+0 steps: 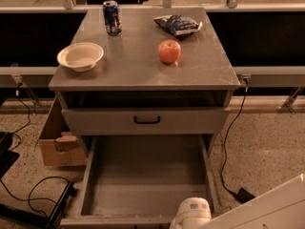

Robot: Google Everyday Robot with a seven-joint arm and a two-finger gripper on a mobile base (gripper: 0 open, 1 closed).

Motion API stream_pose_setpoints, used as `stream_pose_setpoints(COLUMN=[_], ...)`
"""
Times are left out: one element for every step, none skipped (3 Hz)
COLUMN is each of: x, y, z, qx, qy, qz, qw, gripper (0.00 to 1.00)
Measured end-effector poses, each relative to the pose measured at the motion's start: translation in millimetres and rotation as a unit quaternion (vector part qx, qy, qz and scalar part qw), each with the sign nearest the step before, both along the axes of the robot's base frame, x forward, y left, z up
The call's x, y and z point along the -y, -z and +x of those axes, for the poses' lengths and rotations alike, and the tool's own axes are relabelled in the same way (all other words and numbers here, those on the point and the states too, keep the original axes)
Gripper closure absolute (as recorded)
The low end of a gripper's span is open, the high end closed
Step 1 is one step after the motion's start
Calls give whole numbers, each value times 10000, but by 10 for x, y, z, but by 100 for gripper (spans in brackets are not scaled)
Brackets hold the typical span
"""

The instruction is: Close middle drawer

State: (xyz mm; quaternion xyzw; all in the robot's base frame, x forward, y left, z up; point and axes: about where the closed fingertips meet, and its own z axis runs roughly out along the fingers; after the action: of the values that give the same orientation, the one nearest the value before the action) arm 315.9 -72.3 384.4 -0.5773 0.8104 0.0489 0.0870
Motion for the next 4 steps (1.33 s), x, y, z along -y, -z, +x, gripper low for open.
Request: stream_pose_setpoints(x=[-114,-213,-254,-257], y=[128,-27,24,96], z=[129,341,412,656], qx=[261,744,789,955], qy=[-101,-335,-324,-372], qz=[51,-56,-16,-29], qw=[9996,9967,9964,9947], gripper=[100,100,100,100])
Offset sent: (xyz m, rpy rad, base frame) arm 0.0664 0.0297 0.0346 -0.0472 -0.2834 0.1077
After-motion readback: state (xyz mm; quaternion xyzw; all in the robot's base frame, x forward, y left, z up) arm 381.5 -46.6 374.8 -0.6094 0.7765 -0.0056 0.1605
